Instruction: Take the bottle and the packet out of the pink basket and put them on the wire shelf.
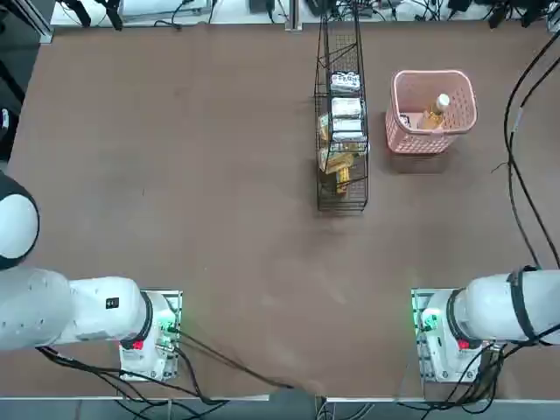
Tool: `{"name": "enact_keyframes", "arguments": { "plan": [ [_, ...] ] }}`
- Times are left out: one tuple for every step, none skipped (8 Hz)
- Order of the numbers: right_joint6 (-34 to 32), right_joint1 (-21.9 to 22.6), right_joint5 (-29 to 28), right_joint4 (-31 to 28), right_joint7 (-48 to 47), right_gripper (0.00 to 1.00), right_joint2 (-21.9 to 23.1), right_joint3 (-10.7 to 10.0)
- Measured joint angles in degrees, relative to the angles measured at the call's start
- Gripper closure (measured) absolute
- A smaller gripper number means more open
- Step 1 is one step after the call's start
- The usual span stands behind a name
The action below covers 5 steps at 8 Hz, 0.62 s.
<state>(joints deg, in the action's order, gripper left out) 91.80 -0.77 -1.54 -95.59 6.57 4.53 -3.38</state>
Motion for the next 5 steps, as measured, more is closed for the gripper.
{"name": "enact_keyframes", "arguments": {
  "plan": [
    [-0.1, 0.0, 0.0, -0.1, 0.0, 0.0, 0.0, 0.0],
    [-0.2, 0.0, 0.0, -0.2, -0.2, 0.0, 0.0, 0.0],
    [-0.2, 0.0, 0.0, -0.6, -0.4, 0.0, -0.1, 0.0],
    [-0.1, 0.0, 0.1, -1.2, -0.6, 0.0, -0.5, 0.0],
    [1.0, -0.1, 0.1, -2.8, -0.7, 0.0, -1.2, 0.0]
  ]
}}
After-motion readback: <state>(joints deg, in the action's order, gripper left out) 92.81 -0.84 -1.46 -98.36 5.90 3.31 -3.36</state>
